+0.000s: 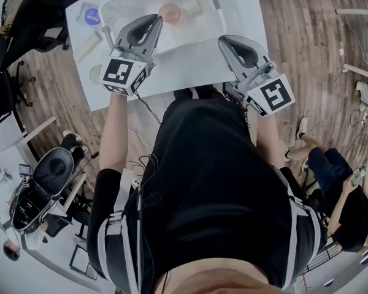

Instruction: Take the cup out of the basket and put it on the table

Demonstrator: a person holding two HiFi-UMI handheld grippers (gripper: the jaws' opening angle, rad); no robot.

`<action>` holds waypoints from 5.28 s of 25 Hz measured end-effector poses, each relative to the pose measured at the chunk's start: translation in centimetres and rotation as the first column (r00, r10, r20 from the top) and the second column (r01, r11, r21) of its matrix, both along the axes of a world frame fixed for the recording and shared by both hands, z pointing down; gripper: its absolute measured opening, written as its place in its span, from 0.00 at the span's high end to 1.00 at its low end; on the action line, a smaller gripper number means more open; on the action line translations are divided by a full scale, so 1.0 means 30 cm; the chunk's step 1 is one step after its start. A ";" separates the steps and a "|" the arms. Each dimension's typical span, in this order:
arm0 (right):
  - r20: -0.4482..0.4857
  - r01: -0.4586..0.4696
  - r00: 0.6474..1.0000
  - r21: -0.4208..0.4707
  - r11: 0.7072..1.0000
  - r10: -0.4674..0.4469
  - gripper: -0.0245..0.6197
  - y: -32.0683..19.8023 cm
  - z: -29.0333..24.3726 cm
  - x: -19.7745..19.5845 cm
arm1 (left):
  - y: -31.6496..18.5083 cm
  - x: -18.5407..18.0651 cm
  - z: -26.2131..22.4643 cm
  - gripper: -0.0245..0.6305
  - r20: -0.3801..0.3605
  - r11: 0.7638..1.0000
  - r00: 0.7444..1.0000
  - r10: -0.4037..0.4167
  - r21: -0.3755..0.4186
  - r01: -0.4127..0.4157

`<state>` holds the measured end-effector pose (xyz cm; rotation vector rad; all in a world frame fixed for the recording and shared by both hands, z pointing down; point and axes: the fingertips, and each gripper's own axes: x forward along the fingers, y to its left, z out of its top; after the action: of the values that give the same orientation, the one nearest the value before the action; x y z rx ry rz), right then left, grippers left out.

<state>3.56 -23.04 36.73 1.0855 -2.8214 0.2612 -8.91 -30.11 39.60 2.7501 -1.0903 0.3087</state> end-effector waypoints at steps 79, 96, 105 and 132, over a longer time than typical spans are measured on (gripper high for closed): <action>0.000 -0.064 0.998 0.029 0.998 0.064 0.93 0.120 -0.042 0.147 | 0.065 0.269 0.330 0.91 0.369 0.895 0.816 0.445 -0.210 -0.394; 0.009 -0.034 0.999 0.075 0.997 0.034 0.93 0.176 -0.080 0.099 | 0.463 0.212 -0.110 0.91 0.282 0.897 0.860 0.426 -0.003 -0.443; -0.013 -0.020 1.000 0.083 0.996 0.021 0.93 0.152 -0.091 0.021 | 0.585 0.131 -0.090 0.91 0.246 0.899 0.869 0.430 -0.029 -0.437; 0.021 -0.008 1.000 0.074 0.997 0.007 0.93 0.653 -0.059 0.157 | 0.920 0.180 0.100 0.91 0.235 0.969 0.940 0.246 -0.091 -0.231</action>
<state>8.28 -3.44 34.95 1.1145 -2.8672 0.1714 -3.49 -2.52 42.59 2.8448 -0.7748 0.7191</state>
